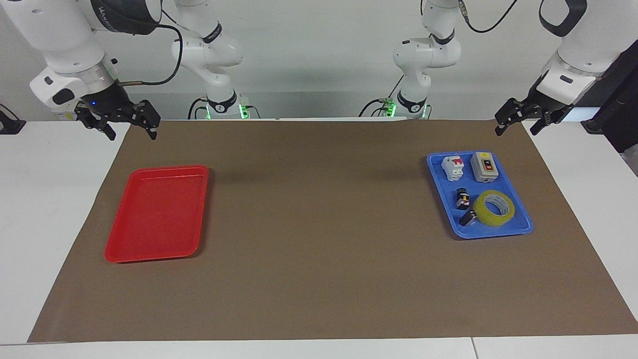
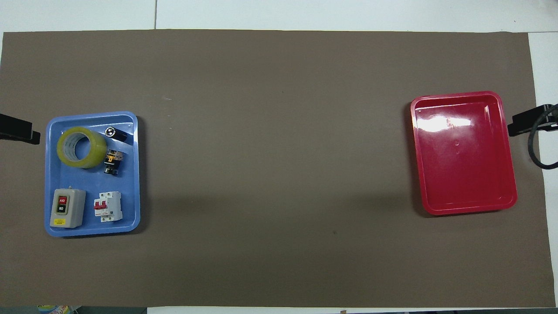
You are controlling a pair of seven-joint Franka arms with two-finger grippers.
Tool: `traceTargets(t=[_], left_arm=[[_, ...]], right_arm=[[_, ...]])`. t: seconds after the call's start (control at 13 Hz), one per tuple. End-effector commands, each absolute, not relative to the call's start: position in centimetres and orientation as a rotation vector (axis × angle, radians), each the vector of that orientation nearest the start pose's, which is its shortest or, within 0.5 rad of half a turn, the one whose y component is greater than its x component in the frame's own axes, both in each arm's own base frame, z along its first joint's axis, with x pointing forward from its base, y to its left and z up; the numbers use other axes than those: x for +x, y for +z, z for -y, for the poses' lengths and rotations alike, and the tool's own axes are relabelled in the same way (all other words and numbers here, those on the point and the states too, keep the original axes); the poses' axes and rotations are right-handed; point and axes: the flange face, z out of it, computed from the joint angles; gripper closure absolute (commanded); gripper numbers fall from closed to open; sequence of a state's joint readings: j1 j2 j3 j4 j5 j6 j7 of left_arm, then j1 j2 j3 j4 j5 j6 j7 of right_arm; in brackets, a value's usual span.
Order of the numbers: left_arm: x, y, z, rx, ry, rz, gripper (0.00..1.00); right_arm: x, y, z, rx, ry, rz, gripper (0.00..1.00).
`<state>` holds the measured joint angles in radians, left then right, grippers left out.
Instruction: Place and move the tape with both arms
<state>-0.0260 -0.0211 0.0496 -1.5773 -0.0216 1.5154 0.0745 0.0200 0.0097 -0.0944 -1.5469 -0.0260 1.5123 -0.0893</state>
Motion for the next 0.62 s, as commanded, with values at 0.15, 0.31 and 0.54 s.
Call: traceTargets(t=[0.15,0.31,0.54], left_arm=[[53.76,63.2,-1.33,-3.146,0.06,-0.09,0.0],[53.75,63.11,-1.42,-3.147,0.058,-0.087,0.0],[53.71,62.9,-1.59,-3.147,0.057,-0.09,0.0]], right_arm=[[54.91,62.5,4.48,-3.154,0.063,0.057,0.0],[54.95,62.41,4.48,-3.154,0.065,0.057,0.0],[54.91,62.57,4.48,-3.154,0.06,0.057,0.0]])
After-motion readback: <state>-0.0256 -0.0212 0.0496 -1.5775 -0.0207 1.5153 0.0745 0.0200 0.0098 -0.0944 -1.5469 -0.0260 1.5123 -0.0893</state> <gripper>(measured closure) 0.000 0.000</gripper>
